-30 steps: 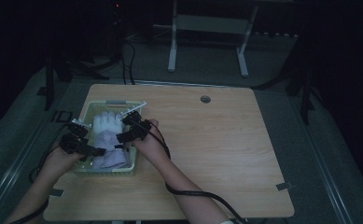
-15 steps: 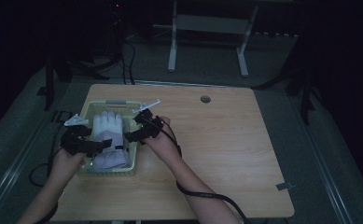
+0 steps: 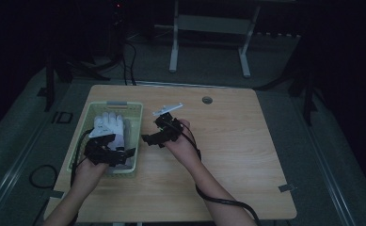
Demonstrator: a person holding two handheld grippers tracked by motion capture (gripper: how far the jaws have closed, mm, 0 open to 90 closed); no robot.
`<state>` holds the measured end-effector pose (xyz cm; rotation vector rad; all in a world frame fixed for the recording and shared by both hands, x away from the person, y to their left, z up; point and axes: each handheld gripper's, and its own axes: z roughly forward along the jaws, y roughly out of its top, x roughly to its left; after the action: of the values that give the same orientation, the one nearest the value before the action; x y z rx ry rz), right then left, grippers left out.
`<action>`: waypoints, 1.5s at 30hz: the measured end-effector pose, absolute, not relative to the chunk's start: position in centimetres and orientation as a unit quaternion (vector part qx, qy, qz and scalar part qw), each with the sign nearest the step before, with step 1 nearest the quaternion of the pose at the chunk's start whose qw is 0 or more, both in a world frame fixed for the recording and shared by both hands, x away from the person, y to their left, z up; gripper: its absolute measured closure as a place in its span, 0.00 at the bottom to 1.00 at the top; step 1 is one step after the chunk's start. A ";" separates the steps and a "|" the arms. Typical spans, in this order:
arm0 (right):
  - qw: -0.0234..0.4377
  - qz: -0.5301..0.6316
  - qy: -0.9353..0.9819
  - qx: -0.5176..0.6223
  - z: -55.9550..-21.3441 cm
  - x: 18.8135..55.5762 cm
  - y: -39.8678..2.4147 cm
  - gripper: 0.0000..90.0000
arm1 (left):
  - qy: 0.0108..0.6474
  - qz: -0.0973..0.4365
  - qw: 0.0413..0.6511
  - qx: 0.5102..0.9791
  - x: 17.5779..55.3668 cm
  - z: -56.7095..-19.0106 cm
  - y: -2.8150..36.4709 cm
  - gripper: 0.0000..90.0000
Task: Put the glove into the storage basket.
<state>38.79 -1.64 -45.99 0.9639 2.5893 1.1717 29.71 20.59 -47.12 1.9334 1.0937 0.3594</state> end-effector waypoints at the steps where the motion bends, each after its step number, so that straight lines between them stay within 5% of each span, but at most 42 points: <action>1: 0.071 0.390 0.860 0.322 -46.1 38.7 -2.0 0.16 | 0.436 0.146 0.432 0.776 29.6 -47.1 20.2 0.02; 28: 0.092 0.372 0.862 0.332 -48.4 37.1 -10.6 0.16 | 0.364 0.132 0.431 0.815 28.5 -47.7 11.4 0.02; 45: 0.090 0.370 0.860 0.340 -51.1 36.0 -14.7 0.15 | 0.335 0.086 0.426 0.836 27.5 -51.1 6.7 0.02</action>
<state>36.01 -14.71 -51.14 1.0106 2.5567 1.0986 27.47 6.66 -51.07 2.0903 0.8388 0.2141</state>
